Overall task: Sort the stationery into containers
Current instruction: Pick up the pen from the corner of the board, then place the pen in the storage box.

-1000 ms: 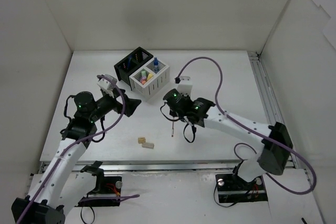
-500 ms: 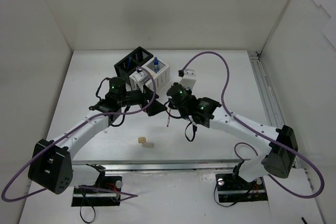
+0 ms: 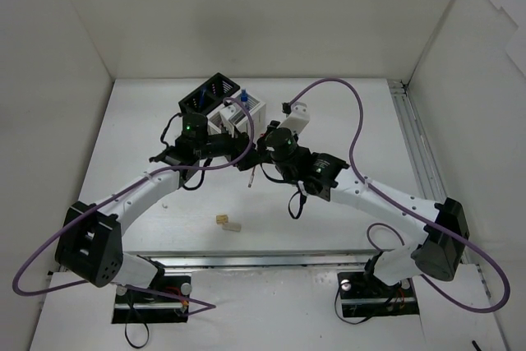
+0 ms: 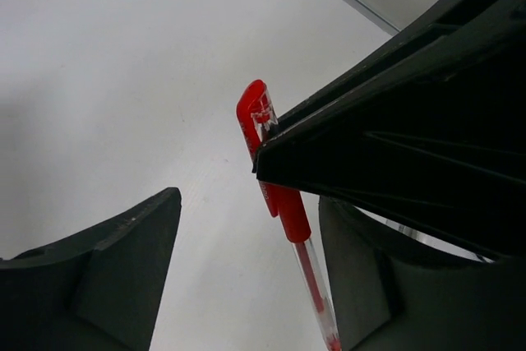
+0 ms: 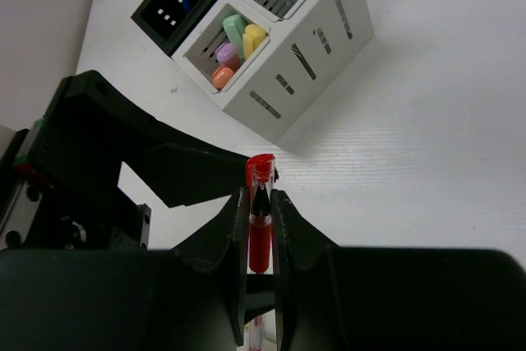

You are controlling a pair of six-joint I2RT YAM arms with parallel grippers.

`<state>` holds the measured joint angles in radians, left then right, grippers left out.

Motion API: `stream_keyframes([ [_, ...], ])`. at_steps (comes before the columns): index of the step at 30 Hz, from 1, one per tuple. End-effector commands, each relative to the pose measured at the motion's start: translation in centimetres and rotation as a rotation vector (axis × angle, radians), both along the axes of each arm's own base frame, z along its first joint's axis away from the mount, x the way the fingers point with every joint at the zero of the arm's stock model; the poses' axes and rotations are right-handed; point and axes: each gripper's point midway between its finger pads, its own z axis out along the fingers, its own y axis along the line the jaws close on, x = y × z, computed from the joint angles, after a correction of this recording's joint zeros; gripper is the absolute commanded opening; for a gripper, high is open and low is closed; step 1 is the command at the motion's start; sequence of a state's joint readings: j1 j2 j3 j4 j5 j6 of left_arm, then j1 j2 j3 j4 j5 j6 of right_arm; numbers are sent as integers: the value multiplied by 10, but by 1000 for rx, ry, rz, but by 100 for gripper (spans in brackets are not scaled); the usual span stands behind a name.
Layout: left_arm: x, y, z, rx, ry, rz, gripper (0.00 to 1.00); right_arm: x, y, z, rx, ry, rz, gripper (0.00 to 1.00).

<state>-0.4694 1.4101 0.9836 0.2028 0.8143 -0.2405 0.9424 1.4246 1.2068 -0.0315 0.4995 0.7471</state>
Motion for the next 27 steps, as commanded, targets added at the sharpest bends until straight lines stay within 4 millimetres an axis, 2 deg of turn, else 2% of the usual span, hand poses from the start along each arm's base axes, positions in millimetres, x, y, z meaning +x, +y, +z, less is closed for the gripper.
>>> stream_keyframes([
  [1,8,-6,45,-51,-140,-5,61,3,6,51,180,-104,-7,0],
  [2,8,-6,47,-56,-150,-5,58,2,8,50,181,-100,6,0],
  [3,8,-6,50,-61,-158,-3,50,1,10,50,181,-97,14,0],
  [4,7,-6,53,-67,-164,0,45,0,13,47,178,-90,25,0],
  [5,8,-6,56,-75,-176,-1,35,1,13,47,174,-89,28,0],
  [7,7,-6,62,-82,-193,-5,28,0,16,44,164,-84,40,1],
  [8,7,-6,64,-82,-199,-6,22,-1,16,44,154,-81,46,2],
  [9,7,-5,66,-83,-205,-1,9,1,15,44,151,-83,43,8],
  [10,10,-4,70,-81,-216,15,2,1,15,43,148,-82,43,12],
  [13,18,-1,77,-71,-242,56,0,1,10,48,144,-94,34,25],
  [14,19,0,76,-61,-238,67,0,4,5,50,140,-103,13,38],
  [15,25,5,79,-55,-245,90,0,6,-1,52,136,-110,-7,45],
  [16,35,15,87,-52,-270,131,0,5,-7,57,140,-121,-21,58],
  [18,48,29,94,-49,-285,183,0,9,-25,56,137,-119,-76,85],
  [19,63,48,96,-42,-290,241,0,15,-41,61,171,-120,-122,95],
  [20,72,58,98,-45,-294,270,0,15,-52,52,157,-108,-148,98],
  [21,80,67,105,-50,-306,291,0,15,-60,52,158,-112,-168,98],
  [22,96,86,103,-41,-305,336,0,17,-76,55,155,-125,-207,98],
  [23,106,97,113,-42,-325,362,0,17,-84,47,135,-119,-224,98],
  [24,116,108,113,-35,-332,393,0,16,-89,46,125,-122,-233,98],
  [25,135,127,111,-34,-351,448,0,17,-102,43,97,-130,-252,98],
  [26,144,136,115,-41,-368,471,0,17,-105,42,80,-131,-252,98],
  [27,154,139,110,-49,-373,441,0,18,-110,39,44,-135,-246,98],
])
